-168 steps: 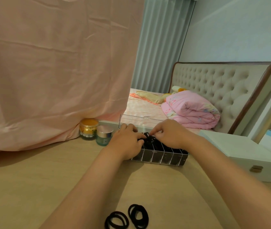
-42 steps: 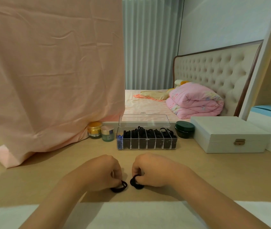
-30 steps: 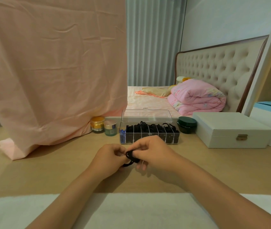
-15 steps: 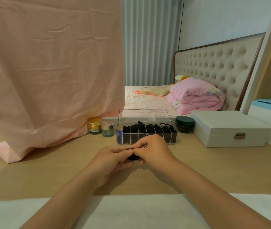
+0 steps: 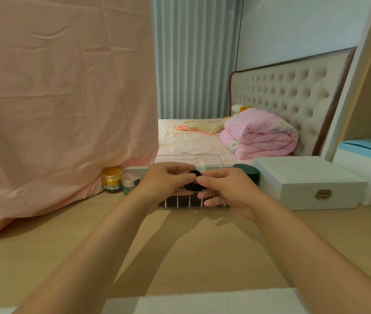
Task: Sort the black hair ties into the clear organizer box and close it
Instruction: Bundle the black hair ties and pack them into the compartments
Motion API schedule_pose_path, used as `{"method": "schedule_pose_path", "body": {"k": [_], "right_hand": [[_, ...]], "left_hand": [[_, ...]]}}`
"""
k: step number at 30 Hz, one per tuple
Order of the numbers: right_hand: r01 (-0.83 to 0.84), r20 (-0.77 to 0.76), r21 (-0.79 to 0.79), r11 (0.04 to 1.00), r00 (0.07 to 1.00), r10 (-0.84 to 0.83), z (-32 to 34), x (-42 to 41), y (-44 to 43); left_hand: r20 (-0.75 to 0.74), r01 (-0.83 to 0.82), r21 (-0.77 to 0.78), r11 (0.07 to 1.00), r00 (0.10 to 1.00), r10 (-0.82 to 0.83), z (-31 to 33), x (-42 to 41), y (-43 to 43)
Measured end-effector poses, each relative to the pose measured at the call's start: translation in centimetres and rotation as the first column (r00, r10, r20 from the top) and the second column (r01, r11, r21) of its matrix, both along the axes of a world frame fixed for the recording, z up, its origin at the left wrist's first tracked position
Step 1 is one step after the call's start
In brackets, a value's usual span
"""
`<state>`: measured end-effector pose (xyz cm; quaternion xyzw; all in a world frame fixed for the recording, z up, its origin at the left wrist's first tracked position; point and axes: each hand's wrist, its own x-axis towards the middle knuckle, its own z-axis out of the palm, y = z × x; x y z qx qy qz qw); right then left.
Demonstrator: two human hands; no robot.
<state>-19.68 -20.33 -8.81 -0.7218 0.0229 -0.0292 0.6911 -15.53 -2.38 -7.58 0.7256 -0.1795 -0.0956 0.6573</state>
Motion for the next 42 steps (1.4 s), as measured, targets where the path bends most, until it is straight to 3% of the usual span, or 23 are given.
{"method": "schedule_pose_path", "body": {"k": [5, 8, 12, 14, 17, 20, 23, 25, 27, 28, 31, 34, 38, 40, 42], "right_hand": [[0.053, 0.033, 0.004, 0.999, 0.998, -0.053, 1.1, 2.8, -0.2], [0.081, 0.057, -0.048, 0.996, 0.995, -0.078, 1.9, 5.0, 0.7], [0.143, 0.085, -0.184, 0.973, 0.988, -0.129, 2.4, 8.1, 2.6], [0.160, 0.089, -0.237, 0.958, 0.986, -0.143, 2.1, 9.6, 3.8], [0.181, 0.121, -0.441, 0.879, 0.982, -0.142, 1.0, 11.8, 5.6], [0.177, 0.154, -0.664, 0.727, 0.983, -0.098, -0.2, 13.3, 7.1], [0.200, 0.213, -0.896, 0.397, 0.977, -0.011, -0.3, 13.4, 8.4], [0.207, 0.220, -0.966, 0.153, 0.972, 0.080, 0.2, 13.3, 9.1], [0.149, 0.145, -0.989, -0.017, 0.981, 0.132, 0.3, 13.3, 9.6], [0.110, 0.102, -0.992, -0.058, 0.985, 0.136, 0.2, 13.5, 9.8], [-0.030, -0.032, -0.999, -0.019, 0.989, 0.143, 0.3, 14.1, 9.5], [-0.166, -0.131, -0.972, 0.167, 0.971, 0.202, 1.3, 14.2, 8.6], [-0.062, 0.006, -0.935, 0.350, 0.982, 0.189, 2.4, 13.3, 7.3], [-0.025, 0.054, -0.931, 0.365, 0.977, 0.204, 2.6, 12.0, 6.8], [-0.028, 0.058, -0.944, 0.329, 0.967, 0.248, 2.3, 10.6, 6.5]], "left_hand": [[0.114, 0.009, 0.125, 0.992, 0.993, -0.024, 1.2, 3.6, 0.1], [0.188, -0.068, 0.126, 0.990, 0.981, 0.044, 0.9, 5.5, 1.1], [0.279, -0.299, 0.186, 0.936, 0.930, 0.241, -0.9, 7.8, 3.7], [0.327, -0.339, 0.278, 0.899, 0.913, 0.243, -2.2, 8.6, 4.8], [0.384, -0.362, 0.353, 0.863, 0.897, 0.219, -3.5, 9.5, 5.6], [0.395, -0.366, 0.355, 0.860, 0.893, 0.216, -3.9, 9.7, 5.9], [0.408, -0.346, 0.375, 0.860, 0.895, 0.182, -4.4, 9.8, 6.0], [0.423, -0.326, 0.412, 0.851, 0.895, 0.138, -4.5, 9.8, 6.0], [0.441, -0.324, 0.461, 0.826, 0.892, 0.103, -4.7, 9.7, 6.1], [0.450, -0.332, 0.481, 0.811, 0.888, 0.097, -4.8, 9.7, 6.0], [0.480, -0.388, 0.482, 0.786, 0.867, 0.134, -5.0, 9.7, 5.9], [0.525, -0.457, 0.462, 0.760, 0.832, 0.181, -5.0, 9.6, 5.7], [0.607, -0.511, 0.523, 0.682, 0.785, 0.122, -4.7, 9.6, 5.4], [0.602, -0.487, 0.577, 0.656, 0.796, 0.061, -4.8, 9.6, 5.3], [0.552, -0.426, 0.556, 0.713, 0.831, 0.066, -4.9, 9.7, 5.5]]}}
